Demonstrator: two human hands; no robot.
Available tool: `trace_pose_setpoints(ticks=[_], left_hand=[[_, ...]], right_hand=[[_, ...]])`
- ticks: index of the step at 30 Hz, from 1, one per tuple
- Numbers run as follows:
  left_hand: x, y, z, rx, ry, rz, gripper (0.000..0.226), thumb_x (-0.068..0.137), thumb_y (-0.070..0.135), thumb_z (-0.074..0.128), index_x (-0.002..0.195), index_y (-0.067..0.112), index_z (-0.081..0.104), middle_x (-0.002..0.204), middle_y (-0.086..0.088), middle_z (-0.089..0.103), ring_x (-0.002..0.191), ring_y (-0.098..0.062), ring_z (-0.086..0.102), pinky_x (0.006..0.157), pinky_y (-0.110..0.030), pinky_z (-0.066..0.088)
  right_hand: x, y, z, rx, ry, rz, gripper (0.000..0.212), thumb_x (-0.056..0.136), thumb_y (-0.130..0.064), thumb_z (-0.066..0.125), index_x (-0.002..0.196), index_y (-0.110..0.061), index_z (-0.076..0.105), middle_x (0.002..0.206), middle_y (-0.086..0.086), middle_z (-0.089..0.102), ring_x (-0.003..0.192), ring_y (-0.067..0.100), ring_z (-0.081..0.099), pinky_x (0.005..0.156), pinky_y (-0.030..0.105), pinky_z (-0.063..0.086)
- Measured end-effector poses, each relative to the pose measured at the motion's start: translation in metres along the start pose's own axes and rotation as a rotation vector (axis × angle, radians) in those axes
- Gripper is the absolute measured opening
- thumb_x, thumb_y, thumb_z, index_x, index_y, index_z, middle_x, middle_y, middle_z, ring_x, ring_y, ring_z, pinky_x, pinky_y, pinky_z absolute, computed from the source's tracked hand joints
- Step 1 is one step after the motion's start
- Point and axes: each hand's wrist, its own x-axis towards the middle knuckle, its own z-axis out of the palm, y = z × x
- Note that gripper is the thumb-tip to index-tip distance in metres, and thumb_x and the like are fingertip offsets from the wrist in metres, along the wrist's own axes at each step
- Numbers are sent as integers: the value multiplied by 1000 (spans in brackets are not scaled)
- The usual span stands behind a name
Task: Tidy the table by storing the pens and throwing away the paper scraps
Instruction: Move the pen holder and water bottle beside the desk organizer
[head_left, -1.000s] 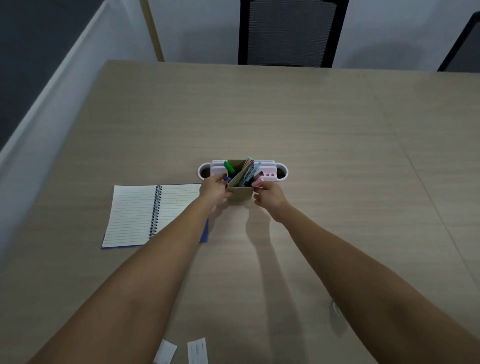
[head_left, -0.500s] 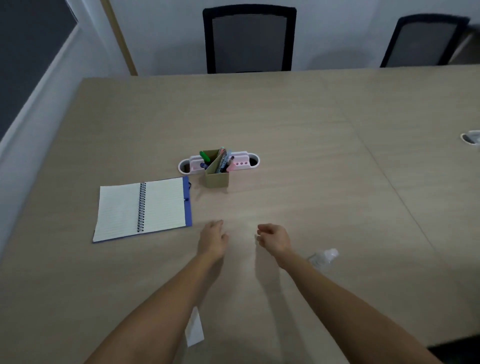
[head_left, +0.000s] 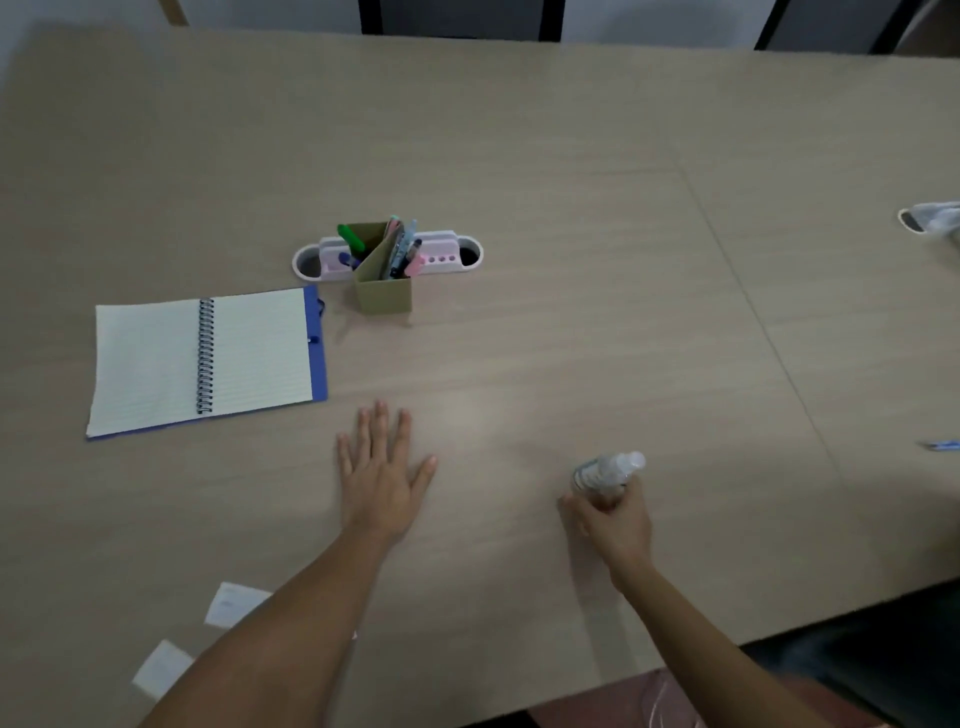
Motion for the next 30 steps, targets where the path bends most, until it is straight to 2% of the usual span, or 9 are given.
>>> trace_pose_setpoints(ticks=[3,5,9,11,15,17,23,27,30], left_hand=[[-1,1,1,12,17,-15,74,87,63,31,150,29,14,162,-5,11,150,-24,5,120,-49,4],[-1,2,0,13,26,-19,74,87,62,33,150,29,16,162,-4,13,150,-23,7,119,-49,4],[0,2,0,-8,39,-31,73,85,62,36,149,30,21,161,-3,19,150,-22,12,119,-49,9],[0,2,2,4,47,-39,72,86,63,35,148,30,23,160,-2,21,149,-21,14,118,-49,13],[2,1,5,12,77,-52,72,84,62,42,147,31,28,159,0,26,147,-21,23,116,-49,20],[2,1,6,-2,95,-50,72,82,61,46,146,31,29,159,0,26,147,-21,23,116,-48,19],[1,1,3,-34,104,-50,74,82,61,44,147,32,26,160,0,22,148,-20,19,117,-47,17],[-1,0,4,-33,80,-54,73,83,63,42,148,33,24,161,1,19,149,-19,16,118,-46,15],[-1,0,1,-50,65,-48,72,84,62,40,147,33,23,161,0,19,149,-20,16,118,-46,13]], right_hand=[[21,-31,16,-67,2,-124,23,69,-18,77,69,-4,58,63,13,62,56,22,57,47,16,42],[40,-52,34,-105,-32,-174,27,67,-22,76,70,-1,59,68,21,66,60,30,64,53,30,50],[79,-105,77,-132,-140,-255,32,60,-33,76,79,-12,63,77,14,71,70,28,69,67,46,59],[93,-138,100,-131,-164,-322,33,59,-33,75,84,-15,64,82,12,71,74,28,69,71,45,58],[107,-206,138,-95,-226,-440,40,68,-16,77,105,-12,62,90,2,62,83,19,57,78,34,48],[117,-226,155,-123,-240,-479,41,69,-15,76,106,-9,61,93,8,66,85,22,59,78,36,49],[138,-248,188,-228,-230,-488,39,73,-19,70,109,-10,60,105,15,69,99,33,63,79,34,48],[142,-238,190,-249,-255,-506,44,73,-29,72,110,-10,58,109,14,69,101,35,63,86,43,53],[136,-224,181,-245,-279,-492,56,74,-30,75,122,-12,52,118,14,66,105,32,62,94,47,50]])
